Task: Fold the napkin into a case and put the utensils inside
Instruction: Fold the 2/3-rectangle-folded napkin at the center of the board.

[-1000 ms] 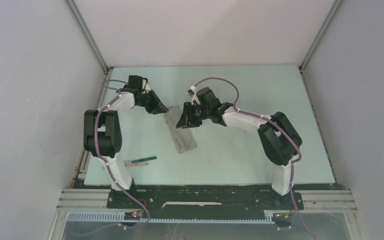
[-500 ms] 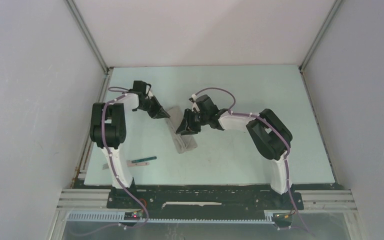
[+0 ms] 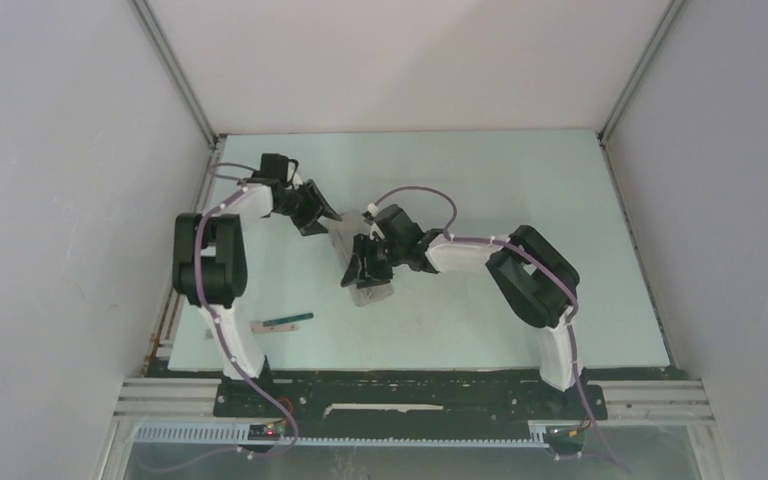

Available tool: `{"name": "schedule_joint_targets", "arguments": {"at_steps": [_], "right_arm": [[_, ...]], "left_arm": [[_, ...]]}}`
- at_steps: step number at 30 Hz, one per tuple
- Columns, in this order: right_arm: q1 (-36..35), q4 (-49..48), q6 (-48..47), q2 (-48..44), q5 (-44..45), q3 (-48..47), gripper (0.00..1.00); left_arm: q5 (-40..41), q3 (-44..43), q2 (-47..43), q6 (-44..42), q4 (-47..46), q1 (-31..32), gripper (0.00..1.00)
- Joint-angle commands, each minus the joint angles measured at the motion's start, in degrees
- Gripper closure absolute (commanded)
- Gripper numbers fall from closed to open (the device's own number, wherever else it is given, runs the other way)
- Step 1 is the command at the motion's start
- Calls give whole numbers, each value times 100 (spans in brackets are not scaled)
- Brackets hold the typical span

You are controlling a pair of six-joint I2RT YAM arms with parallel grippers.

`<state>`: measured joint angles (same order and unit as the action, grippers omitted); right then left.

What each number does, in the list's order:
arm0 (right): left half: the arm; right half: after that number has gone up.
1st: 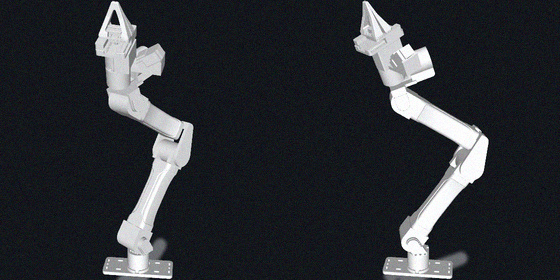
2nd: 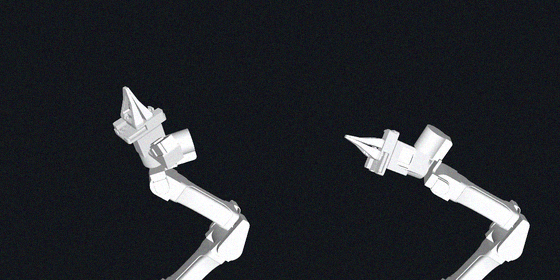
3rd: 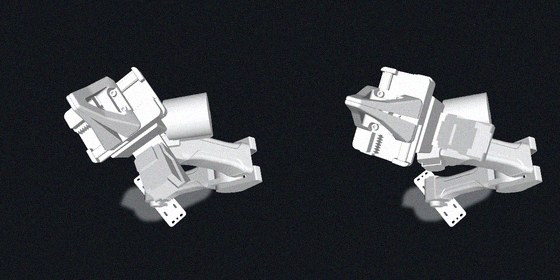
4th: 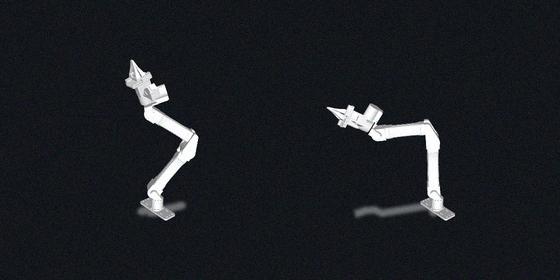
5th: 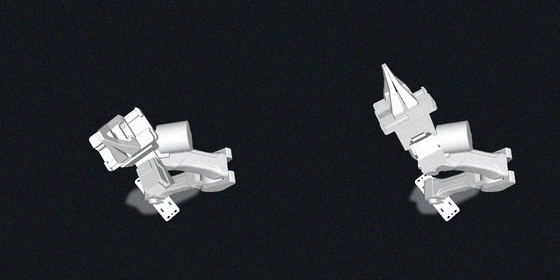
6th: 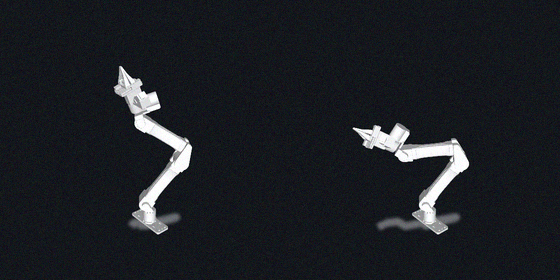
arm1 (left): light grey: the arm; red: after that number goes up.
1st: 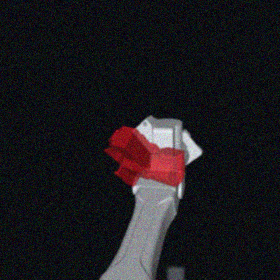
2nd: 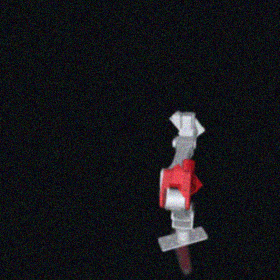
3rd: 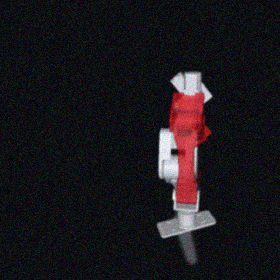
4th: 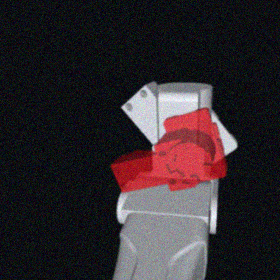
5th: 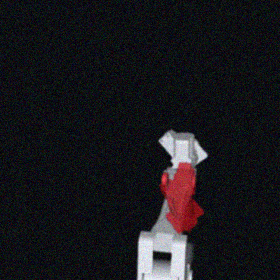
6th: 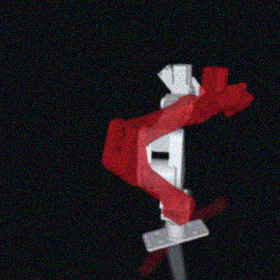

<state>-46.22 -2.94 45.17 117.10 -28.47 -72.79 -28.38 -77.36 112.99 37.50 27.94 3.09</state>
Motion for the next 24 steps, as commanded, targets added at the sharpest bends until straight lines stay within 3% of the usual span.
{"name": "schedule_joint_targets", "arguments": {"at_steps": [1, 7, 10, 14, 19, 24], "right_arm": [[-159, 1531, -1013, -736, 950, -458, 41], [-547, 2250, -1813, -882, 1404, -911, 39], [-593, 2388, -1846, -891, 1560, -1105, 41], [-821, 3323, -2114, -606, 2913, -1812, 43], [-1255, 4719, -2499, 428, 4367, -3219, 40], [-1381, 4798, -2579, 852, 4674, -3539, 38]], "left_arm": [[257, 550, -1522, -205, 110, 13, 41], [77, 1789, -2608, -146, -179, 3, 33], [-276, 2521, -2703, 164, -733, 21, 56], [-288, 3259, -2679, 574, -1369, 228, 73], [-212, 3929, -2509, 1101, -2223, 634, 75], [-92, 4288, -2321, 1339, -2732, 776, 76]]}}
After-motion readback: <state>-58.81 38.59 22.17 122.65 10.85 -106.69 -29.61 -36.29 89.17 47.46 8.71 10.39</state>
